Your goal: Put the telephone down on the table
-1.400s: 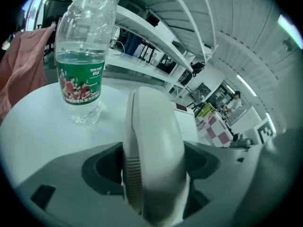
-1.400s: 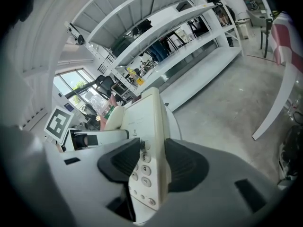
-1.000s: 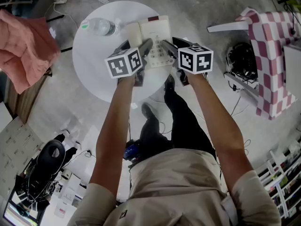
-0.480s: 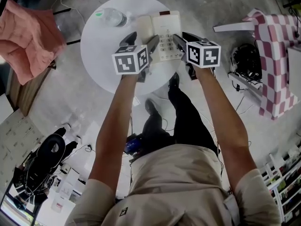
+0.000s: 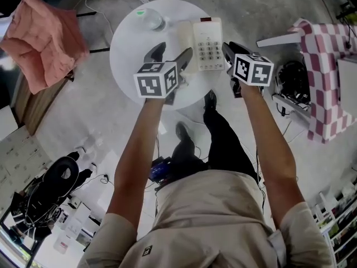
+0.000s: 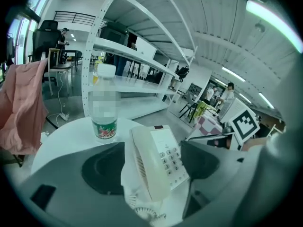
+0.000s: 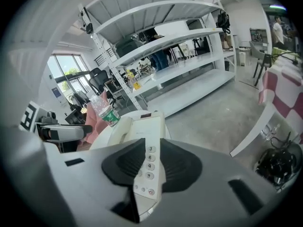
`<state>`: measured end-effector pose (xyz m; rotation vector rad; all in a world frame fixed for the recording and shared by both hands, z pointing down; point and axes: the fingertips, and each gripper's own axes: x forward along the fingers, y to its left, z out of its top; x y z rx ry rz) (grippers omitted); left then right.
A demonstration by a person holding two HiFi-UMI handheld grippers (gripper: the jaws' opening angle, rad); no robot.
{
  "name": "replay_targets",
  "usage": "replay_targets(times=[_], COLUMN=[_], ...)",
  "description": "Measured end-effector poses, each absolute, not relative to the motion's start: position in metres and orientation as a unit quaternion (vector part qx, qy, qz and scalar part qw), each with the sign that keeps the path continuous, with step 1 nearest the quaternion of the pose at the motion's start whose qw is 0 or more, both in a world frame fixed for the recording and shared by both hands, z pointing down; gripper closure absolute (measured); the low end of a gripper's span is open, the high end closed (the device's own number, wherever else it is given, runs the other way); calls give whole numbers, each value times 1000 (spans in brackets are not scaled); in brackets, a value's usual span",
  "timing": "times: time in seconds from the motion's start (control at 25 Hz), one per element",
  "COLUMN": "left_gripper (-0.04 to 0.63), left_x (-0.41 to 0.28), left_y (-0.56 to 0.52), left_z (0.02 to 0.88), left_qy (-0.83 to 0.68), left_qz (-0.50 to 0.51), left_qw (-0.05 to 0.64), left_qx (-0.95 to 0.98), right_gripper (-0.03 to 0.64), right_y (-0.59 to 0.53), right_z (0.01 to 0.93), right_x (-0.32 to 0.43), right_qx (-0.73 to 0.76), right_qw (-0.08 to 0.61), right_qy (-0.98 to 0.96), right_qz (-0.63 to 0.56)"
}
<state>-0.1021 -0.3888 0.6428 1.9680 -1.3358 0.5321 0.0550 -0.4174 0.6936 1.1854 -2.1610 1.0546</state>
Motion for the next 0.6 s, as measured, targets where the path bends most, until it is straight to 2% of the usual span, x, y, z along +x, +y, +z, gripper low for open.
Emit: replay_targets(times=[0.28, 0.44, 0.6], left_gripper=[263, 330, 389], left_x=[-107, -107, -109], left_y=[-365, -350, -329], left_z=[568, 519, 468], left_qy=[-512, -510, -508], left_qz=[172, 148, 120], left_qw=[305, 273, 239], left_qx=[784, 802, 819], right_gripper=[586, 621, 621], right_y=[-404, -394, -376], right_z=[620, 571, 521], right_x=[48, 41, 32], right_qx=[431, 425, 417], right_qw=[203, 182, 163], right_qy=[-813, -834, -852], right_qz=[335, 300, 271])
